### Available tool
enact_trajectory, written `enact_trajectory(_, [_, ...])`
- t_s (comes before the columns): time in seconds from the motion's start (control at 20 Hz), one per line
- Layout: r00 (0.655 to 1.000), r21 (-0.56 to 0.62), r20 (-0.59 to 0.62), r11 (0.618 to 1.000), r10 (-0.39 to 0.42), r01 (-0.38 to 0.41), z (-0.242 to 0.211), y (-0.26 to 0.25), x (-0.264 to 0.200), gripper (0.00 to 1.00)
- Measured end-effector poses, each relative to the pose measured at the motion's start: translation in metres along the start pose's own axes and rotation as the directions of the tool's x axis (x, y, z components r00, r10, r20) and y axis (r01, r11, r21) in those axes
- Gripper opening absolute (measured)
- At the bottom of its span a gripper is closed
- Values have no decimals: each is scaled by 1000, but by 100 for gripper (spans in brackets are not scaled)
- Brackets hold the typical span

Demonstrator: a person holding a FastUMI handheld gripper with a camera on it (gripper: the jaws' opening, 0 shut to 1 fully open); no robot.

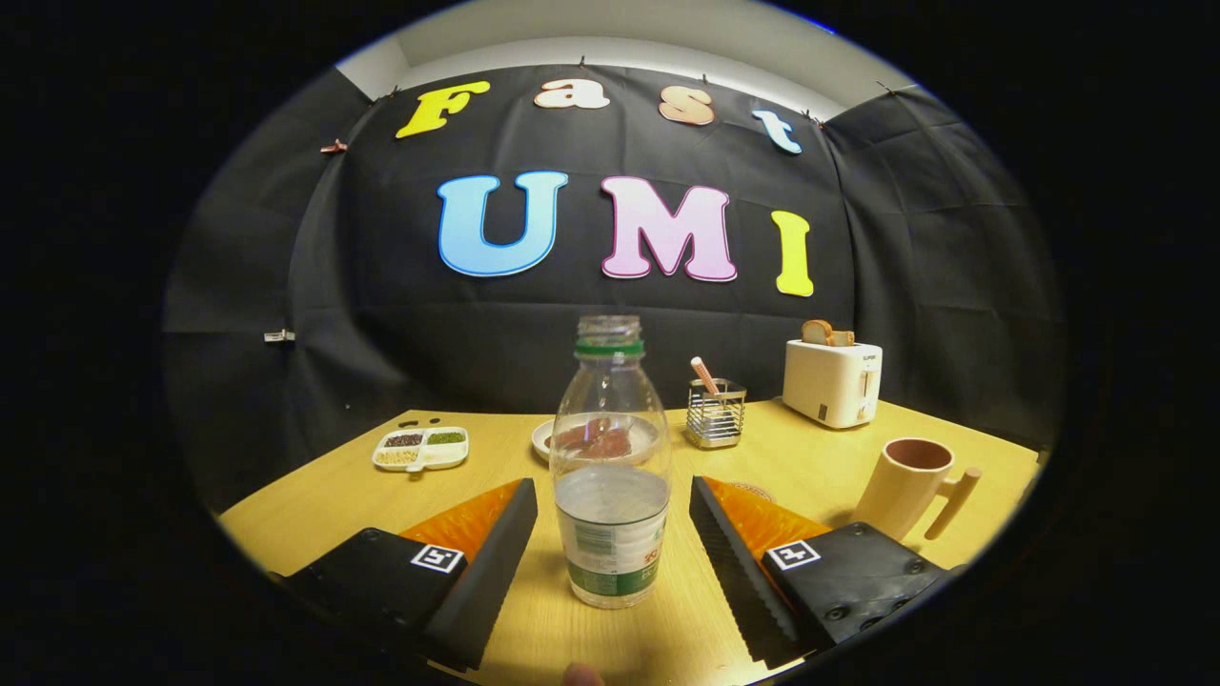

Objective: Take the bottle from table, then pour the juice into the cup, finally place the bottle on the coaster

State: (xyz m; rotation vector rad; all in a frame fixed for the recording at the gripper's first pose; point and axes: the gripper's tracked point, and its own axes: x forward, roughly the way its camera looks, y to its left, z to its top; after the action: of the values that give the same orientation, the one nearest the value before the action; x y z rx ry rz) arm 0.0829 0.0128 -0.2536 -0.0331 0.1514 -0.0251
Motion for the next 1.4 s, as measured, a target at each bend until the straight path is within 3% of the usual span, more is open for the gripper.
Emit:
enact_trajectory(0.4, [1000,12,17,1000,2,-2,-12,-4,17,99])
enact_trajectory(0.5, [1000,14,26,1000,-6,6,-11,-7,19,77])
enact_trajectory(0.7, [999,42,-8,998,-39,39,-10,-18,17,76])
enact_trajectory(1.1, [999,88,-36,996,-14,17,35,-29,-7,76])
enact_trajectory(1.4, [997,246,-65,969,29,-12,57,-44,-20,76])
